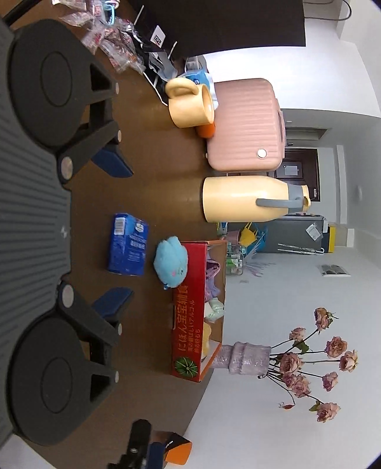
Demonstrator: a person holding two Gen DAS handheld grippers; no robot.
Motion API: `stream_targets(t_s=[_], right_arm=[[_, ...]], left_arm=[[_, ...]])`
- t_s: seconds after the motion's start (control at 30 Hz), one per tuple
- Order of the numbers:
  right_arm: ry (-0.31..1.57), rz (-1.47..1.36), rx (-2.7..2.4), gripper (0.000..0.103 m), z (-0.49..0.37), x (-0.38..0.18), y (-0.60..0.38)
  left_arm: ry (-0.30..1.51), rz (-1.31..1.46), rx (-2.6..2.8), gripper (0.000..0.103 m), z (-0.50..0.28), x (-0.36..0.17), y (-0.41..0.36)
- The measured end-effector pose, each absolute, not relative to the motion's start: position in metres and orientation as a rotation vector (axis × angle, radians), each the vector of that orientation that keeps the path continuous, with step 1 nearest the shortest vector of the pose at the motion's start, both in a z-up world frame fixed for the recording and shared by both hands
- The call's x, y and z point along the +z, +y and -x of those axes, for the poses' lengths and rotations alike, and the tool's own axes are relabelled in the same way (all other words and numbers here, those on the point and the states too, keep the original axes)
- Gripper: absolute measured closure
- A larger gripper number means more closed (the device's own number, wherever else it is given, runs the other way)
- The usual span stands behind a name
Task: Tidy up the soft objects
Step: 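Move both tools back to the blue milk carton, then close both tools on the blue milk carton and lift it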
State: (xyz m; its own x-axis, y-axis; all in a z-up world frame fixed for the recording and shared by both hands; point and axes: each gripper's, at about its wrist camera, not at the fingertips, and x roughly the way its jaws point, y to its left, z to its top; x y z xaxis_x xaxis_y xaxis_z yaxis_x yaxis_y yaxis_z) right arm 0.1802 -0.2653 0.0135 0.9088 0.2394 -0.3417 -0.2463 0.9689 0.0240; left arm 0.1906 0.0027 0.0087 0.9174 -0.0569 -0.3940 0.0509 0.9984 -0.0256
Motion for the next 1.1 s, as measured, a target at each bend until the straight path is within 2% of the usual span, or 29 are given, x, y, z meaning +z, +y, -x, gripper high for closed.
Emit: stream_targets(t_s=[0.1,0.43,0.53,0.57,0.63,0.67,0.7,0.8,0.97,1.0,1.1], right_arm=[[0.374,0.007,0.281,0.027,-0.176,0.01,-0.256],[0.412,-0.023,0.294,0.028,-0.201,0.008,-0.233],[0.468,-0.08,0.299,0.036,-0.222,0.001,-0.223],[0.494,-0.11,0.308,0.039,-0.231,-0.002,-0.218],[0.521,-0.155,0.335,0.044,-0.243,-0.008,-0.209],[0.541,-0.182,0.35,0.047,-0.252,-0.012,-0.203],[0.556,-0.201,0.363,0.05,-0.259,-0.015,-0.198],[0.596,-0.248,0.399,0.057,-0.282,-0.024,-0.18],[0.646,-0.321,0.423,0.064,-0.315,-0.037,-0.162],[0.658,-0.34,0.425,0.068,-0.321,-0.04,-0.161],[0.684,-0.374,0.438,0.085,-0.329,-0.045,-0.161]], left_arm=[[0.411,0.038,-0.055,0.027,-0.188,0.007,0.01],[0.46,0.059,-0.071,0.041,-0.22,-0.001,0.029],[0.496,0.061,-0.109,0.049,-0.245,-0.002,0.039],[0.517,0.06,-0.124,0.054,-0.255,-0.003,0.042],[0.556,0.071,-0.162,0.057,-0.275,-0.007,0.048],[0.572,0.087,-0.187,0.061,-0.284,-0.009,0.051],[0.595,0.107,-0.206,0.069,-0.295,-0.011,0.053],[0.658,0.165,-0.241,0.077,-0.32,-0.019,0.059],[0.699,0.219,-0.282,0.082,-0.338,-0.025,0.062],[0.704,0.218,-0.282,0.088,-0.34,-0.025,0.06],[0.712,0.238,-0.291,0.09,-0.34,-0.023,0.056]])
